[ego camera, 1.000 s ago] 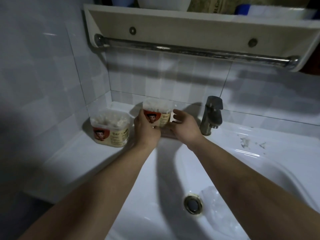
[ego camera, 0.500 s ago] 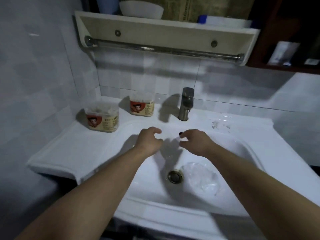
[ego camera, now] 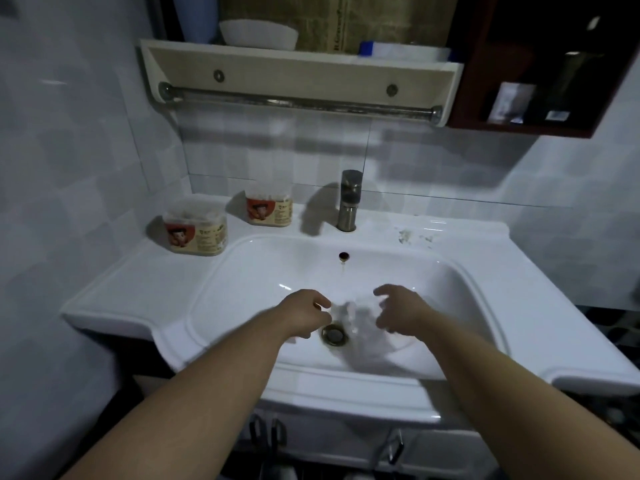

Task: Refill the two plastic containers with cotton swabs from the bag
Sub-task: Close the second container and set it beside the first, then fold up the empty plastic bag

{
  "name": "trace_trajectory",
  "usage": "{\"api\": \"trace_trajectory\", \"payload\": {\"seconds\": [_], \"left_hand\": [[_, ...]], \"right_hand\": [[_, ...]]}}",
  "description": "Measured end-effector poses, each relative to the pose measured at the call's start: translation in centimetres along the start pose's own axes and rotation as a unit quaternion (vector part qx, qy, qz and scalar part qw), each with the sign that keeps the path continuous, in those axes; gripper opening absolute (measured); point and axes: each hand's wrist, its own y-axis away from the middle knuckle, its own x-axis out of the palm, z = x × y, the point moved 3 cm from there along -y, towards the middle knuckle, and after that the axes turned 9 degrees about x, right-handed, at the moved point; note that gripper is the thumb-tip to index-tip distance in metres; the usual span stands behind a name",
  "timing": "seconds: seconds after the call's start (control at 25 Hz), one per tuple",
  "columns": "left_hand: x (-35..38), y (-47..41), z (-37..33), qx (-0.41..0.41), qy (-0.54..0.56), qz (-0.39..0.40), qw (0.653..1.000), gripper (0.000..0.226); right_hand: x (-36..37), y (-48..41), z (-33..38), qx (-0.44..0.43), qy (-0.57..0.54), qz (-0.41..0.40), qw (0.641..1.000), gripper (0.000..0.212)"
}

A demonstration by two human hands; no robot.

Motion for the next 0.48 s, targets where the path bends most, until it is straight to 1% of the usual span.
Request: {"api": "trace_trajectory", "payload": {"seconds": [0.04, 0.08, 0.16, 0.2, 0.28, 0.32, 0.4, 0.48], "left_hand": [[0.2, 0.0, 0.3, -0.007, 0.017, 0.008, 1.000, 0.053], [0.2, 0.0, 0.5, -0.014, 0.043, 0.006, 0.999, 0.054], [-0.1, 0.1, 0.3, -0.023, 0.127, -0.020, 0.991, 0.044], [-0.2, -0.1, 0.2, -0.023, 0.181, -0.036, 0.983, 0.038], [-0.5, -0.2, -0.2, -0.008, 0.277, -0.041, 0.960, 0.024], [-0.5, -0.1, -0.5, 0.002, 0.293, -0.025, 0.956, 0.021], [-0.4, 0.4, -1.3, 0.027, 0.287, 0.006, 0.958, 0.019], [-0.3, 0.6, -1.8, 0.049, 0.285, 0.018, 0.957, 0.017]], "right_hand": [[-0.1, -0.1, 0.0, -0.009, -0.123, 0.011, 0.992, 0.062], [-0.1, 0.0, 0.2, -0.020, -0.230, 0.028, 0.973, 0.059], [-0.1, 0.9, 0.8, -0.044, -0.374, 0.081, 0.923, 0.051], [-0.1, 1.3, 1.0, -0.053, -0.415, 0.113, 0.901, 0.046], [-0.1, 1.8, 1.2, -0.061, -0.452, 0.164, 0.875, 0.040], [-0.2, 1.9, 1.2, -0.062, -0.462, 0.179, 0.867, 0.039], [-0.2, 1.6, 1.2, -0.063, -0.473, 0.192, 0.858, 0.038], [0.1, 1.6, 1.6, -0.070, -0.459, 0.195, 0.864, 0.036]]}}
